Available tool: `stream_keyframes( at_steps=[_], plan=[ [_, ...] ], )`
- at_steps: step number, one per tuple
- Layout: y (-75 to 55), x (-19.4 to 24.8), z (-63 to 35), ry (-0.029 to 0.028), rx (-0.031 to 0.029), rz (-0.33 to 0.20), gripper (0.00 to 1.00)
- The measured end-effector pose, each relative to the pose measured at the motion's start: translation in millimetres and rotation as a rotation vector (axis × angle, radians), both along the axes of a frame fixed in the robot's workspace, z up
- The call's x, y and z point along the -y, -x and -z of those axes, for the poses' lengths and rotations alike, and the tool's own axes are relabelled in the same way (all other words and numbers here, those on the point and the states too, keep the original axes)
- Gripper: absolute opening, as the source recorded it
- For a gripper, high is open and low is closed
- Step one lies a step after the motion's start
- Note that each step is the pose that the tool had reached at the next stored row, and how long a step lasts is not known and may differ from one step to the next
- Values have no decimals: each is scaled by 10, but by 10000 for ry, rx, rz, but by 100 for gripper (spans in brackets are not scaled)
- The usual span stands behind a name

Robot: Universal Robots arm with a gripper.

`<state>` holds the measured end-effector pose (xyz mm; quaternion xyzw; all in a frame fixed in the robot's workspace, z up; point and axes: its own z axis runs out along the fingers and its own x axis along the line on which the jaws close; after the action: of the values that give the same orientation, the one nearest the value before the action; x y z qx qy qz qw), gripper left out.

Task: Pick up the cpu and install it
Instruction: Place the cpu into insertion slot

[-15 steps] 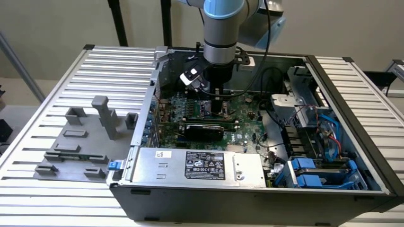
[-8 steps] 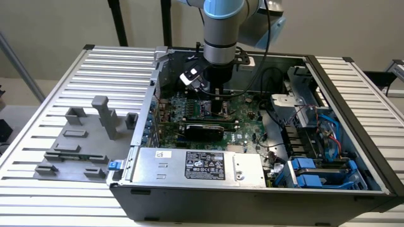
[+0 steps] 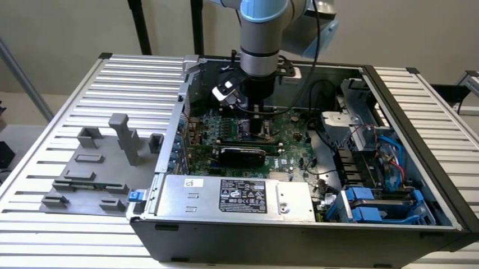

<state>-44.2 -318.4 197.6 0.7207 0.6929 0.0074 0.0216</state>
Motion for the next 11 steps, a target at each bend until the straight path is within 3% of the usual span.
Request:
stream_keyframes(
  at_steps=[11],
  plan=[
    [37, 0, 0, 0, -1, -1, 61]
  ],
)
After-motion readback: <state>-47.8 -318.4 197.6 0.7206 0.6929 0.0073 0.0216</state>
